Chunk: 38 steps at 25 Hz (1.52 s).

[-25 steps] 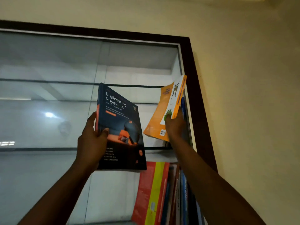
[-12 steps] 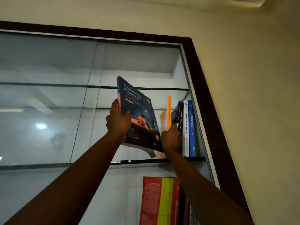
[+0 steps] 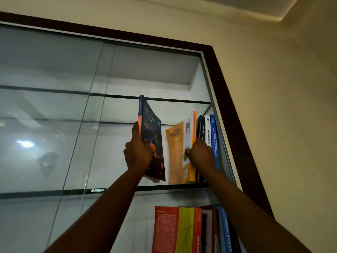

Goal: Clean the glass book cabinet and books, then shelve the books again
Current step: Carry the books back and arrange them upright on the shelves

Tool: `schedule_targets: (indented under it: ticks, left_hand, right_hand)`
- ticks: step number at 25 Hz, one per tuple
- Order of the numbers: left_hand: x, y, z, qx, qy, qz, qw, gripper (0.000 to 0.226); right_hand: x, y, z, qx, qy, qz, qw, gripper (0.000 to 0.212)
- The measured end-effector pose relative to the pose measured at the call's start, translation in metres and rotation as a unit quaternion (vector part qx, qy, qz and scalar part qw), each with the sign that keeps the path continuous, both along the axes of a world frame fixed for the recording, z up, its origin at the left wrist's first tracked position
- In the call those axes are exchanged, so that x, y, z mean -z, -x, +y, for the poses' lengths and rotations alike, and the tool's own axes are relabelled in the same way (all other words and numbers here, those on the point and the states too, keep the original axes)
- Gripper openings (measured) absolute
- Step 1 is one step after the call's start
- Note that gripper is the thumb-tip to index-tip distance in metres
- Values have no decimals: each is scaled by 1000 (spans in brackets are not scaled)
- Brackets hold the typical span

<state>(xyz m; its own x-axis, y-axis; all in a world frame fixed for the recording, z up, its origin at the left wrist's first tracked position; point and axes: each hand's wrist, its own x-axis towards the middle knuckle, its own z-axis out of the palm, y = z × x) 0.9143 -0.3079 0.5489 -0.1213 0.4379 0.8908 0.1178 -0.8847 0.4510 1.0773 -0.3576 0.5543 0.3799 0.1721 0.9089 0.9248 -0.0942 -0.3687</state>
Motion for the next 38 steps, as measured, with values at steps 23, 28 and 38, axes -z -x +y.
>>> schedule_targets:
  ticks: [23, 28, 38]
  left_hand:
    - [27, -88, 13, 153, -30, 86, 984, 51]
    - [23, -102, 29, 327, -55, 177, 927, 57]
    - [11, -124, 33, 360, -28, 204, 910, 52]
  right_hand:
    - [46, -51, 2, 65, 130, -244, 959, 80]
    - [51, -52, -16, -165, -17, -180, 970, 54]
    - [44, -60, -17, -11, 137, -227, 964, 57]
